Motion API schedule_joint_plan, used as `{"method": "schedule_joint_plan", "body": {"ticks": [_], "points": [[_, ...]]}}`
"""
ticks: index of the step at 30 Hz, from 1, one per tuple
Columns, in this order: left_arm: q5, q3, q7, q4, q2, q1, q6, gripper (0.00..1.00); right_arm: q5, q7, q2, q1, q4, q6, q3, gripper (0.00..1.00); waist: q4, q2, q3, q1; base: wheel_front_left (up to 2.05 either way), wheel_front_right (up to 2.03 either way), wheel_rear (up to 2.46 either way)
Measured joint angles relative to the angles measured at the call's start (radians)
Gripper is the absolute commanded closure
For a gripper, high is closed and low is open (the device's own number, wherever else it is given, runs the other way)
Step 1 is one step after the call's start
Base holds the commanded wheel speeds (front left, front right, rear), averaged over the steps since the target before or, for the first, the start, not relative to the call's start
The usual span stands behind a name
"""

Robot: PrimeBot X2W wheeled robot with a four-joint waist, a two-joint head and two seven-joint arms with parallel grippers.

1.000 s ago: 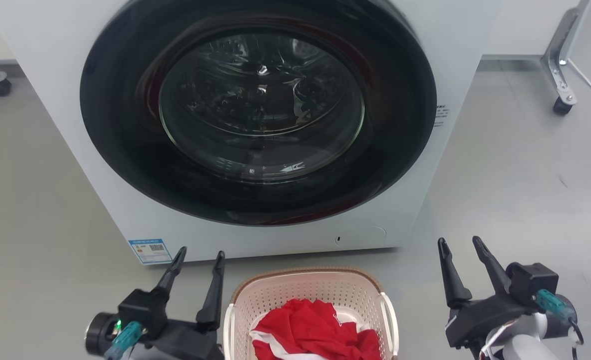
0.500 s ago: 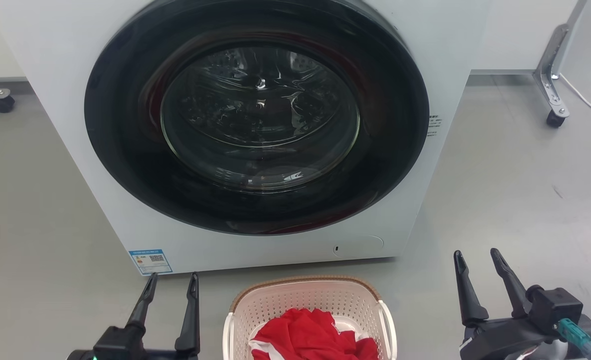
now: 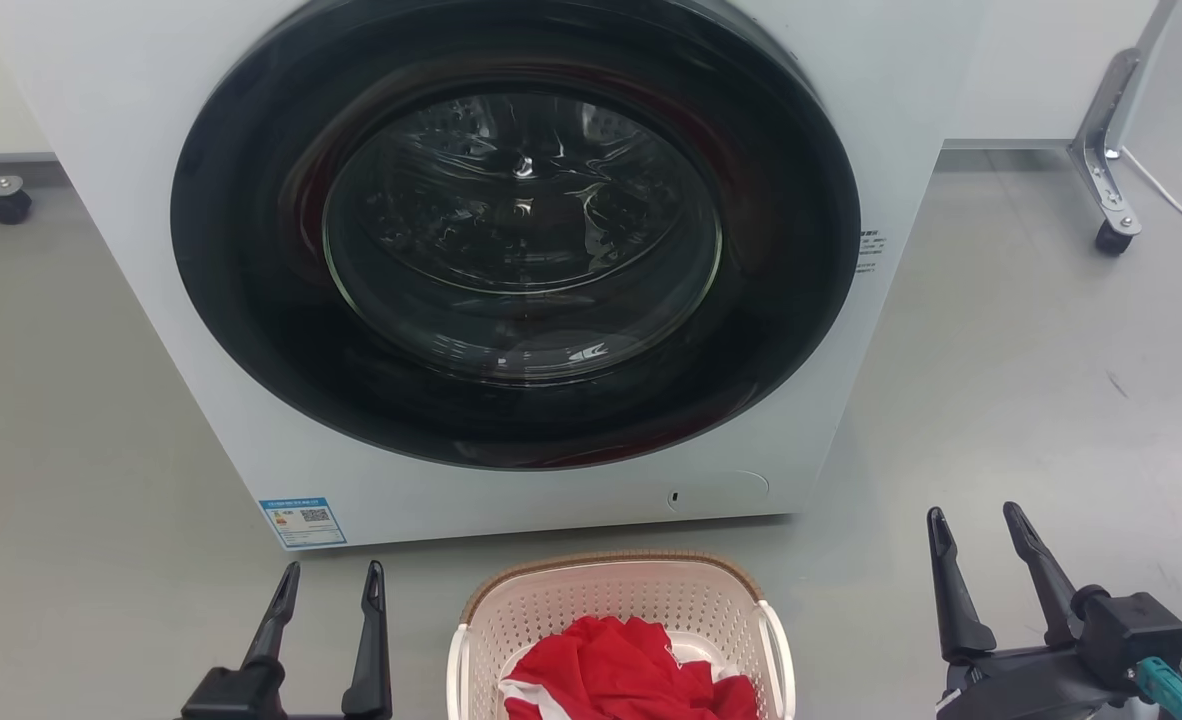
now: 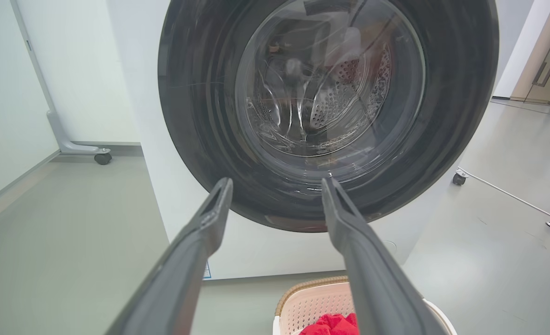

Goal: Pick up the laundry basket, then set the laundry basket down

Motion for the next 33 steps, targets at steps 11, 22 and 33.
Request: {"method": "schedule_joint_plan", "body": {"ticks": [11,22,33], "points": [[0.029,0.027,0.048,-0.032,-0.024,0.01,0.0,0.0,-0.034,0.0,0.015,0.019,-0.017,0.0,-0.036,0.0,0.002,0.0,0.004,0.0,0.0,0.0,0.0],[0.074,0.038,0.091,-0.059,-0.04,0.02,0.0,1.0,-0.069,0.003,0.027,0.032,-0.038,0.0,-0.057,1.0,0.004,0.0001,0.012,0.0,0.0,0.0,0.0],[0.039,0.049,0.099,-0.01,-0.047,0.036,-0.011,1.0,-0.022,0.022,0.052,0.055,0.005,0.012,-0.072,1.0,0.004,0.0001,0.011,0.0,0.0,0.0,0.0]]}}
